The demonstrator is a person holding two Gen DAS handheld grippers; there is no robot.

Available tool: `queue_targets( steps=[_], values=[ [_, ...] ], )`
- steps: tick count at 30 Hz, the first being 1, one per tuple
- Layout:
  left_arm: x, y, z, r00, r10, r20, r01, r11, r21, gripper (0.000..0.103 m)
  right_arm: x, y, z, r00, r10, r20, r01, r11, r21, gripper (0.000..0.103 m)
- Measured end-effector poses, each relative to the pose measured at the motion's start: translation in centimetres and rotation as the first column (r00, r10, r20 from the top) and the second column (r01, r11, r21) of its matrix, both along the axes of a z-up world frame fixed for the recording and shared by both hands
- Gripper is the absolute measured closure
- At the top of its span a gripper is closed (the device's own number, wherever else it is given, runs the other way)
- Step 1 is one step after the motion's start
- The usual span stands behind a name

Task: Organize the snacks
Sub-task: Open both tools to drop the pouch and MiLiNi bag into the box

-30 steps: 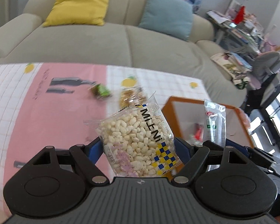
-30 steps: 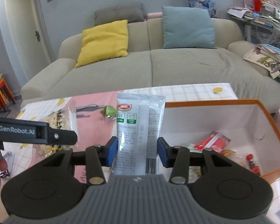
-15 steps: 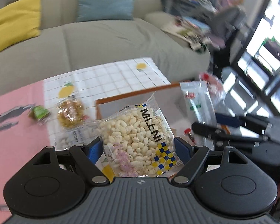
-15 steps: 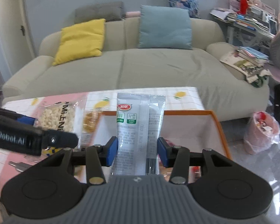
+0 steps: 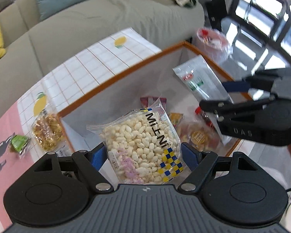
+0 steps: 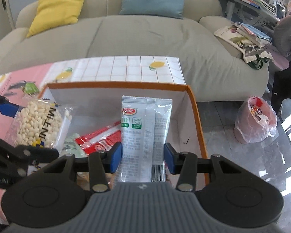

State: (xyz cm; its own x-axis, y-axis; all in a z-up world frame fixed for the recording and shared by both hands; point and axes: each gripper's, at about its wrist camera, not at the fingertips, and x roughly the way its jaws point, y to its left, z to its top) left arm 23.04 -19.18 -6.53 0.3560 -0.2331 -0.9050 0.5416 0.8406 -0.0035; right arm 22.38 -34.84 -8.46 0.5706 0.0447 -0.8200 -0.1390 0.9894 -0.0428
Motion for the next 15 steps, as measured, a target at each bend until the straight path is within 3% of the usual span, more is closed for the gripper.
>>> queue_targets(
  steps=[10, 15],
  values=[
    [1.4, -1.8, -3.3, 0.994, -0.071, -0.084, 0.078, 0.994, 0.074, 0.009, 1.6, 0.1, -3.1, 0.997, 0.044, -0.057, -0.047, 0.998, -0.046, 0.057],
    [1.6, -1.9, -4.3, 0.989, -0.09, -0.113, 0.099, 0.992, 0.08, 0.001, 2.3, 0.4, -3.7, 0.996, 0.055, -0.071, -0.059, 0.996, -0.063, 0.056]
  ],
)
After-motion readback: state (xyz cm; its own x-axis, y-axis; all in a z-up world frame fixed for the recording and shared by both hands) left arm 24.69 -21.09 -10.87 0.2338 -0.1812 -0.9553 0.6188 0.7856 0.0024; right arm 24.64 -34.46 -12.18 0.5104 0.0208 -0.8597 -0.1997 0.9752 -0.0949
